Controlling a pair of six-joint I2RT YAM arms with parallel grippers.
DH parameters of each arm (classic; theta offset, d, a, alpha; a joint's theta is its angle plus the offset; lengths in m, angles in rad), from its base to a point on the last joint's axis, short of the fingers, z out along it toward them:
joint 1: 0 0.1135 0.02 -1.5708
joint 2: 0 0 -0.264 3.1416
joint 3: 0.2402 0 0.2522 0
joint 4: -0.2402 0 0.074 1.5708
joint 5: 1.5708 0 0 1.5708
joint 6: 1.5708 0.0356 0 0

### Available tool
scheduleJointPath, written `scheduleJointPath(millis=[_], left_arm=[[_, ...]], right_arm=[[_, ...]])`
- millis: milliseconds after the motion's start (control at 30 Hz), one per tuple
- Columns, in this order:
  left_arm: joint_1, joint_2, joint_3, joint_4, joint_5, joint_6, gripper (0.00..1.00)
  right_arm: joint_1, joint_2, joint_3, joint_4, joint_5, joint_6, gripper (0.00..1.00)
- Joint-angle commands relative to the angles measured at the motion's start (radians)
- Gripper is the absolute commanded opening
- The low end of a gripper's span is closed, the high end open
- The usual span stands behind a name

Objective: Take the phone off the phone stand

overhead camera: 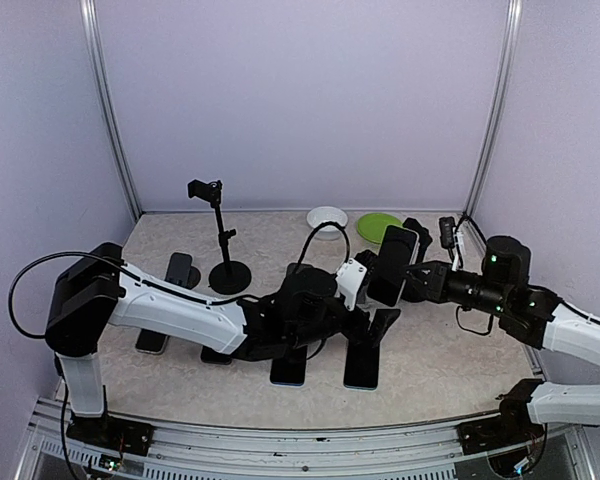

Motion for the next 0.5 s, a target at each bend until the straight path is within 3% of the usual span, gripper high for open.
scheduleJointPath(millis=[0, 233, 467], left_arm=[[-0.011, -0.104, -0.106, 0.097, 0.104, -0.005, 0.99], [-0.009, -0.160, -0.229, 0.197, 0.167, -0.081, 0.99], [0.015, -0.212, -0.284, 0.237, 0.205, -0.103, 0.99]], right_arm=[[-0.059, -0.060, 0.072, -0.179, -0.034, -0.036, 0.00], [-0.151, -0.124, 0.078, -0.452, -0.145, -0.090, 0.00], [-0.216, -0.018, 0.014, -0.607, -0.278, -0.147, 0.00]])
